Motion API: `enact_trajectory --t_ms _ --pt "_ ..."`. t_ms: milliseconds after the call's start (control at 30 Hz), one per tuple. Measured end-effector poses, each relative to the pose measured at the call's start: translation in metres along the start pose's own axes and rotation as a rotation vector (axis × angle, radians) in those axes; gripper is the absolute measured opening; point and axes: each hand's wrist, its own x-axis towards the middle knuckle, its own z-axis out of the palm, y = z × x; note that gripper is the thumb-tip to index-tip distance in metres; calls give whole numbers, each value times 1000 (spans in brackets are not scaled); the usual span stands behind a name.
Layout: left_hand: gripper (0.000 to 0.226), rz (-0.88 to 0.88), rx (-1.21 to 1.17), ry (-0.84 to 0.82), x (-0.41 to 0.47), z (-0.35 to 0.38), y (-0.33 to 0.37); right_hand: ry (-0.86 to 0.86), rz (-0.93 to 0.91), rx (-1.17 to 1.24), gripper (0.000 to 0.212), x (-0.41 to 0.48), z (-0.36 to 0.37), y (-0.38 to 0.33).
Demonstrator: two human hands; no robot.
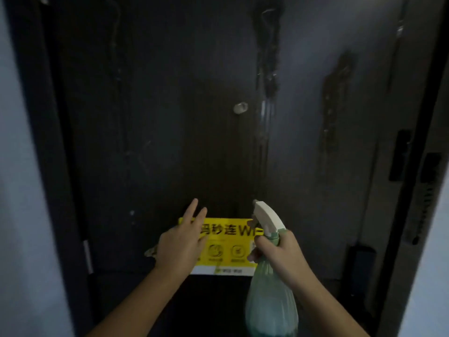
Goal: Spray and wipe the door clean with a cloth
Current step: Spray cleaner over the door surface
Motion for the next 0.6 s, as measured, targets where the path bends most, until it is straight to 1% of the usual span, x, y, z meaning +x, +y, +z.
enact_trajectory --t_ms 133,267,400,533,600 --pt "77 -166 34 111 -22 7 -91 -110 -3 -55 24 7 70 -6" --pt "91 -239 71 111 -12 2 -173 -108 -73 -37 30 29 136 -36" --pt "97 -208 103 108 10 -6 -221 -33 -64 36 25 57 186 -62" --pt "106 -144 105 154 28 -16 -247 73 -67 115 20 73 218 -83" --pt "106 -102 108 170 31 -17 -258 115 -78 98 19 78 229 -88"
